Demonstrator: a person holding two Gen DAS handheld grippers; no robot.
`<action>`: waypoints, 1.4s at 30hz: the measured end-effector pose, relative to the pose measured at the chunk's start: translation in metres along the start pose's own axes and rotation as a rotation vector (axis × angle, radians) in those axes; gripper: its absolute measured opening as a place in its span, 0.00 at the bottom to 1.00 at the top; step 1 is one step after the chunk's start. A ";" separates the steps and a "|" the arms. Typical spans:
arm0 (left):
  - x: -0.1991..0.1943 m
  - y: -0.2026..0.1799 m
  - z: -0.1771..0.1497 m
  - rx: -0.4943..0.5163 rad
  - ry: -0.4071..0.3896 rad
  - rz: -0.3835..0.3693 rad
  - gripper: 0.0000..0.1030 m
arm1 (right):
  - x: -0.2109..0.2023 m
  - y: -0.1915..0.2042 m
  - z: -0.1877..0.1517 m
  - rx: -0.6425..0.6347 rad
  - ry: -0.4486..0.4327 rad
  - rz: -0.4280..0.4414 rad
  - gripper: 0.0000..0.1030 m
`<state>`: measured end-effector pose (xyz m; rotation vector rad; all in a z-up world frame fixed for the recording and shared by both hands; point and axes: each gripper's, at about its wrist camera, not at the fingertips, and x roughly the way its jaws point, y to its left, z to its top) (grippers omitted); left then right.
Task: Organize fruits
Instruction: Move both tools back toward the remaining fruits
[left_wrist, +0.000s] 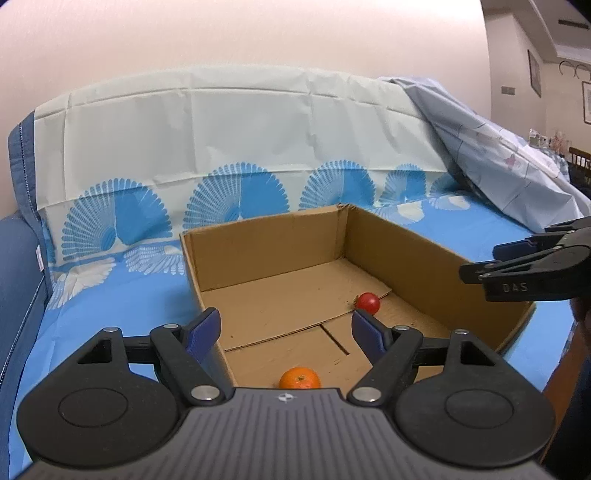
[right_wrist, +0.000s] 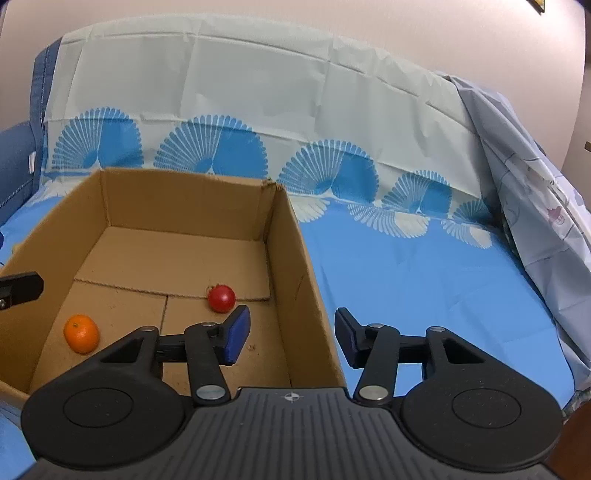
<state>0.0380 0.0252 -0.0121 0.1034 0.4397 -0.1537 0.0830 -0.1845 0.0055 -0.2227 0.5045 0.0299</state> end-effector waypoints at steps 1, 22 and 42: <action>-0.002 0.000 0.000 0.002 -0.003 -0.006 0.80 | -0.002 0.001 0.000 0.003 -0.007 0.001 0.52; -0.038 0.018 0.008 0.029 0.068 -0.228 0.25 | -0.039 0.054 0.017 0.033 -0.117 0.146 0.49; -0.060 0.208 -0.020 -0.292 0.160 0.034 0.25 | -0.062 0.163 0.020 -0.106 -0.151 0.526 0.28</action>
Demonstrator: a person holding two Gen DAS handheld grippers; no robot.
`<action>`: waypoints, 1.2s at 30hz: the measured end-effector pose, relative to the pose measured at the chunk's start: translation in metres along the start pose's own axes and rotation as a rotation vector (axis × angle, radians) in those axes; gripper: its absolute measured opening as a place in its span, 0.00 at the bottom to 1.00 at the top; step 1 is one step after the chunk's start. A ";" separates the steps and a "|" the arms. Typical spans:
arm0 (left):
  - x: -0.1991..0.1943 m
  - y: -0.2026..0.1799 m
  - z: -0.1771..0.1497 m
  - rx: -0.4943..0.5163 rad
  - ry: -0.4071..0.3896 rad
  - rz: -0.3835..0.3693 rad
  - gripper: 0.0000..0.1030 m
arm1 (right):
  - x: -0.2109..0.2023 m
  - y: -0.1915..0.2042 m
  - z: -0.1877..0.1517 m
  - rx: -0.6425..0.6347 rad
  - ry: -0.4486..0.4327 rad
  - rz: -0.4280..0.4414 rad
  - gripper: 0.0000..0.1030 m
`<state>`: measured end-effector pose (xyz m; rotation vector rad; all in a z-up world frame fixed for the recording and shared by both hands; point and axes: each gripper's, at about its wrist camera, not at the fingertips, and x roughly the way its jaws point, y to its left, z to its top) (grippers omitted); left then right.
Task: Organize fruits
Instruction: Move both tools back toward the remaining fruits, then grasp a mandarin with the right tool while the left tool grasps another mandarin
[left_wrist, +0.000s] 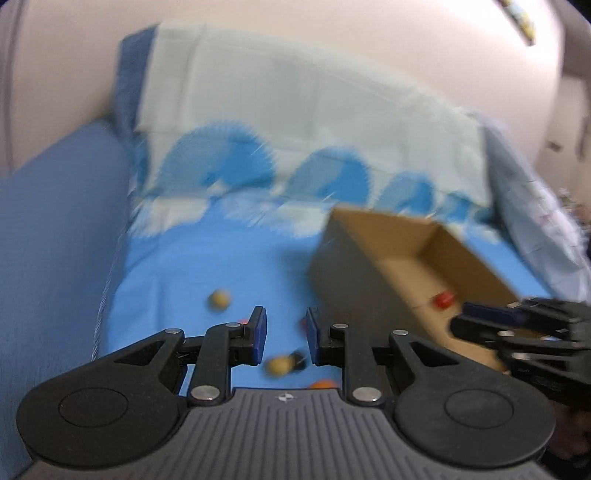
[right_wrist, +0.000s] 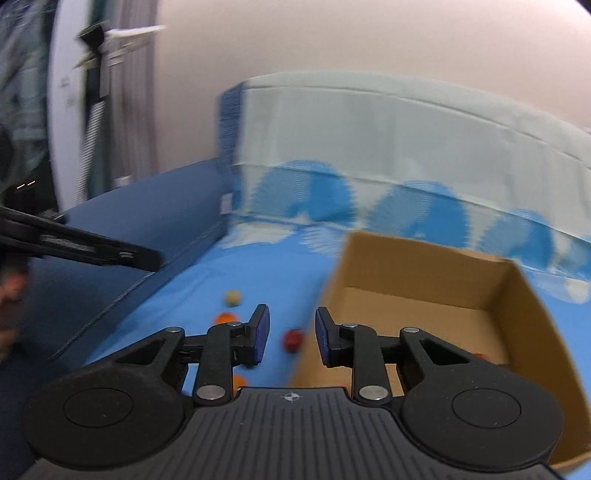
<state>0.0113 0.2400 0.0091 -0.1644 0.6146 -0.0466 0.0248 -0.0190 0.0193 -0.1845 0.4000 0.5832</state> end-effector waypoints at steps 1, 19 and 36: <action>0.008 0.005 -0.006 -0.014 0.026 0.033 0.25 | 0.004 0.007 -0.001 -0.015 0.010 0.020 0.28; 0.073 0.031 -0.018 -0.108 0.313 0.088 0.53 | 0.117 0.079 -0.033 -0.231 0.302 -0.024 0.51; 0.101 0.016 -0.027 -0.023 0.438 0.143 0.53 | 0.150 0.079 -0.056 -0.271 0.410 -0.076 0.38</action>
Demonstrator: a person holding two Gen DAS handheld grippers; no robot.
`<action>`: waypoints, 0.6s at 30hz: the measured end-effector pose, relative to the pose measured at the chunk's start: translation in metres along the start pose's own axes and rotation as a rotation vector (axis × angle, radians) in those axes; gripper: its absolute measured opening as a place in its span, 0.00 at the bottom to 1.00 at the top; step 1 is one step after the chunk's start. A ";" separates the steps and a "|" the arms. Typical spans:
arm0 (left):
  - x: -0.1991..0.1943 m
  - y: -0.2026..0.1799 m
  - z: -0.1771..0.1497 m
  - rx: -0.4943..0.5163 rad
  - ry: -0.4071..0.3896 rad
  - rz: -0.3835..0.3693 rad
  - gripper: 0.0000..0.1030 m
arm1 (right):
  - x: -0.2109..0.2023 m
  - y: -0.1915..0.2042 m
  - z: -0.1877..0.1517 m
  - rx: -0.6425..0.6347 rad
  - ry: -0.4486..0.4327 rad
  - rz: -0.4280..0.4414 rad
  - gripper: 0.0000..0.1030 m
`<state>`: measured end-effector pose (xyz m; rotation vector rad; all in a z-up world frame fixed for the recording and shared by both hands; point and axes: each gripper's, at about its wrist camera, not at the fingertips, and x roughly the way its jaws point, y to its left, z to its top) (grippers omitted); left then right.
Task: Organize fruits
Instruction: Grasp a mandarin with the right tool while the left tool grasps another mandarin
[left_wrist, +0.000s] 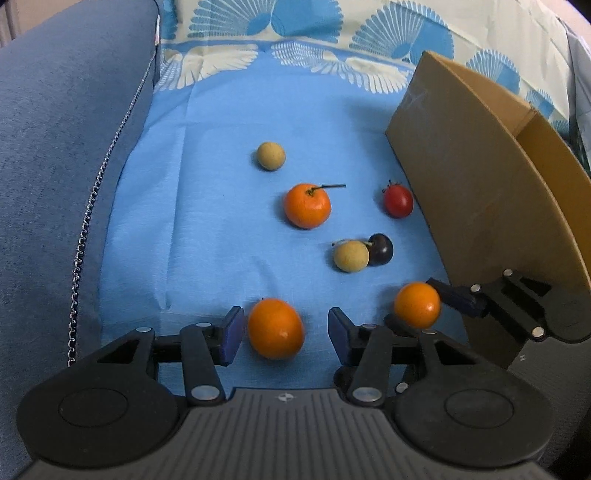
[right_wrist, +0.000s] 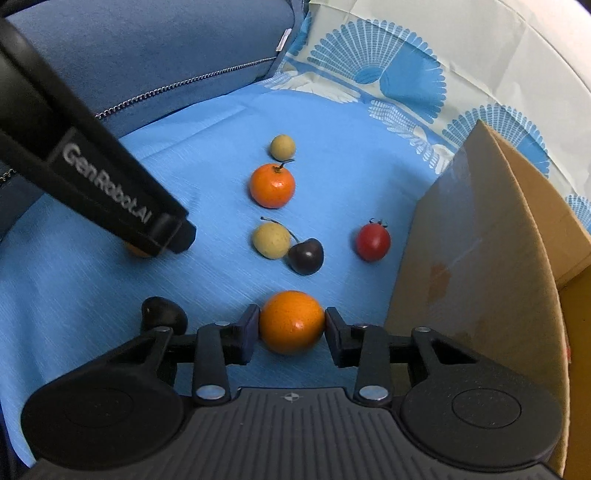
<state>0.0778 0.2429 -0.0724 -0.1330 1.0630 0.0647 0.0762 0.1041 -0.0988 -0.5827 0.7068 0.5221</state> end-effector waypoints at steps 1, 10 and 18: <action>0.001 -0.001 0.000 0.006 0.006 0.001 0.53 | -0.001 0.000 -0.001 -0.003 -0.001 0.002 0.38; 0.002 -0.005 -0.003 0.031 0.007 0.015 0.51 | -0.007 -0.012 -0.006 0.077 0.025 0.007 0.38; 0.003 -0.007 -0.003 0.036 0.006 0.021 0.37 | -0.017 -0.016 -0.007 0.109 -0.028 0.100 0.38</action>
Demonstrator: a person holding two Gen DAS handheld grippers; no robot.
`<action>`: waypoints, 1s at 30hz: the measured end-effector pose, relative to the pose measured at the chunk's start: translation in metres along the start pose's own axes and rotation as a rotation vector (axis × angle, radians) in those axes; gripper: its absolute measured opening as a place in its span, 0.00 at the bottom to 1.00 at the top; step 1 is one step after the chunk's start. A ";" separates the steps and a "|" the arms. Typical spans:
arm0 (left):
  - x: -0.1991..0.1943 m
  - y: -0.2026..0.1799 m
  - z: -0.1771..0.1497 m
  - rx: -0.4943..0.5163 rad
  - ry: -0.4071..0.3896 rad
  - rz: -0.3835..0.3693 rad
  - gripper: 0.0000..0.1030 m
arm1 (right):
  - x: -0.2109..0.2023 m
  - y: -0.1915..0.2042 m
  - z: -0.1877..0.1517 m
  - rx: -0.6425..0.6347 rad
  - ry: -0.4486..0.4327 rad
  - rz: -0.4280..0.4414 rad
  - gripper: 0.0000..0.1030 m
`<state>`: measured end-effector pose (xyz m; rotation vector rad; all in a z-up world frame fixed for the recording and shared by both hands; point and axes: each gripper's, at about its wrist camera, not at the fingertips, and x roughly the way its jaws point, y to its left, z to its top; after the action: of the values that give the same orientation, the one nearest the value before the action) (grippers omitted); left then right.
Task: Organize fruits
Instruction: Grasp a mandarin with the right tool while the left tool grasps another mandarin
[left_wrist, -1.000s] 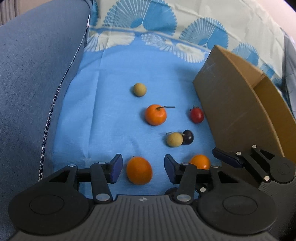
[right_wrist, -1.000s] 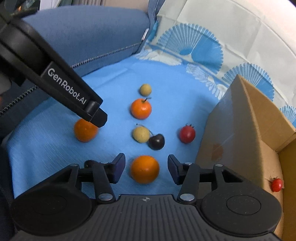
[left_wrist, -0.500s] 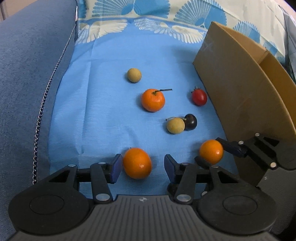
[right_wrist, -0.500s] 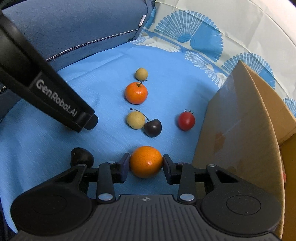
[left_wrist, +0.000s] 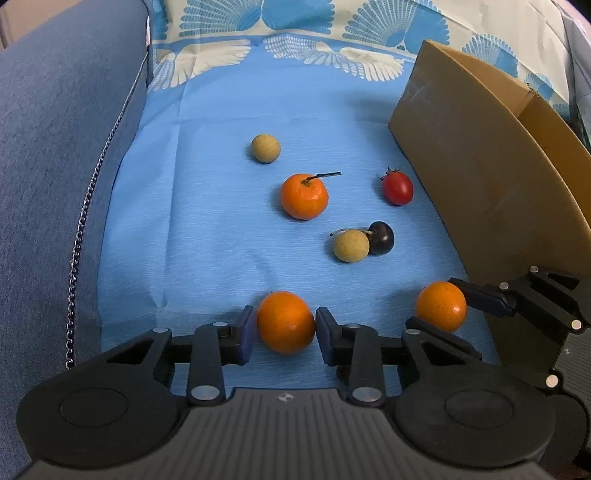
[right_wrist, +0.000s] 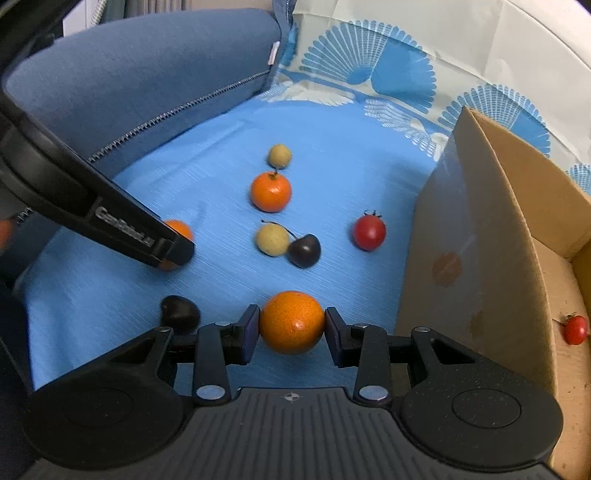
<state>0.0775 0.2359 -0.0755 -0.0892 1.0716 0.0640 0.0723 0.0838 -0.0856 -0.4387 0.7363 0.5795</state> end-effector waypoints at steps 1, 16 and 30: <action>-0.001 0.000 0.000 -0.001 -0.004 -0.005 0.37 | -0.001 0.000 0.000 0.006 -0.002 0.005 0.38; 0.006 0.000 -0.001 0.006 0.035 0.000 0.37 | 0.006 0.002 -0.005 0.014 0.071 0.027 0.38; 0.003 -0.004 -0.002 0.031 -0.007 0.007 0.37 | -0.002 0.001 -0.003 0.024 0.034 0.033 0.38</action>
<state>0.0775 0.2313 -0.0789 -0.0575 1.0661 0.0544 0.0691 0.0821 -0.0867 -0.4158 0.7837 0.5943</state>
